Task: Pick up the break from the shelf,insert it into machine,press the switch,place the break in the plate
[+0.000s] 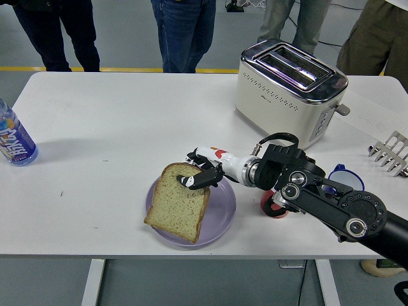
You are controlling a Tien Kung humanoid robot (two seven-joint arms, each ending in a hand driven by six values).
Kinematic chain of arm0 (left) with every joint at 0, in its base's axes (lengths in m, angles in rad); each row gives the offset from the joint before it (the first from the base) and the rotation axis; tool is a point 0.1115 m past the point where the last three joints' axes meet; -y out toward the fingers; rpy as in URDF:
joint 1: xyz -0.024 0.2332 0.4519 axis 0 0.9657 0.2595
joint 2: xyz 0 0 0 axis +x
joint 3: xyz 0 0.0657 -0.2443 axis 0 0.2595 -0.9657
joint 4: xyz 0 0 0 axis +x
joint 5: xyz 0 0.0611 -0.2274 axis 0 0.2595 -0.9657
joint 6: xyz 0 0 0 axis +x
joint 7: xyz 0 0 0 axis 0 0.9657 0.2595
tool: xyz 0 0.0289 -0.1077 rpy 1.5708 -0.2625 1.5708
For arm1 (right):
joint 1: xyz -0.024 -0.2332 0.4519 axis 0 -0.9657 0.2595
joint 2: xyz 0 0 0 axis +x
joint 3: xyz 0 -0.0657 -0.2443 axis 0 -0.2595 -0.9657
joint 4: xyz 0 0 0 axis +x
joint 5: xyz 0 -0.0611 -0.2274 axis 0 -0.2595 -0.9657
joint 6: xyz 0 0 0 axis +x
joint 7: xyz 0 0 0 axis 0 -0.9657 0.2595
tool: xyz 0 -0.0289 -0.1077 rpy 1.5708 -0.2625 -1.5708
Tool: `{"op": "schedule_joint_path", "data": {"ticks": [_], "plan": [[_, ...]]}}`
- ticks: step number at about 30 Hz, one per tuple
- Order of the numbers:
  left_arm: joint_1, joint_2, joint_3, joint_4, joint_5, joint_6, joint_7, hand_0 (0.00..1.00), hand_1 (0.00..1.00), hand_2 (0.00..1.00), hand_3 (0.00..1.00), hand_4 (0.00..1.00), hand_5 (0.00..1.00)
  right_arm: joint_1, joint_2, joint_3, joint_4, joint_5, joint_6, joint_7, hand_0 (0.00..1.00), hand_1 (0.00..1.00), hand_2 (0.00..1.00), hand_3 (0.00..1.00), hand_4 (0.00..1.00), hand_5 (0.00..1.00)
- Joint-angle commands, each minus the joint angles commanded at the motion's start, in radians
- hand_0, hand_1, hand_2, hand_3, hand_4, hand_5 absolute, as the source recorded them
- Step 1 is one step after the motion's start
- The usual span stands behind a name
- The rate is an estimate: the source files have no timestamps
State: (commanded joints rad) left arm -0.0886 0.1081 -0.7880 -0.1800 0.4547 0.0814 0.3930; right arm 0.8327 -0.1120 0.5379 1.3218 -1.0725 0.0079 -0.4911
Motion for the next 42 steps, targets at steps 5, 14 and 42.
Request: {"op": "schedule_joint_path", "data": {"ticks": [5, 14, 42], "plan": [[0.0, 0.0, 0.0, 0.0, 0.0, 0.0, 0.001, 0.382, 0.496, 0.651, 0.78, 0.649, 0.998, 0.001, 0.001, -0.003, -0.006, -0.002, 0.009, 0.005, 0.082, 0.154, 0.413, 0.458, 0.444, 0.1], [-0.002, -0.001, 0.001, 0.0, -0.003, 0.001, 0.0, 0.382, 0.496, 0.65, 0.781, 0.649, 0.998, 0.006, 0.005, -0.002, -0.02, -0.044, 0.044, 0.03, 0.204, 0.235, 0.453, 0.5, 0.474, 0.105], [-0.003, -0.001, 0.005, 0.0, -0.008, 0.001, 0.0, 0.381, 0.496, 0.65, 0.78, 0.651, 0.998, 0.012, 0.004, 0.013, -0.042, -0.211, 0.097, 0.097, 0.578, 0.573, 0.644, 0.696, 0.638, 0.203]]}}
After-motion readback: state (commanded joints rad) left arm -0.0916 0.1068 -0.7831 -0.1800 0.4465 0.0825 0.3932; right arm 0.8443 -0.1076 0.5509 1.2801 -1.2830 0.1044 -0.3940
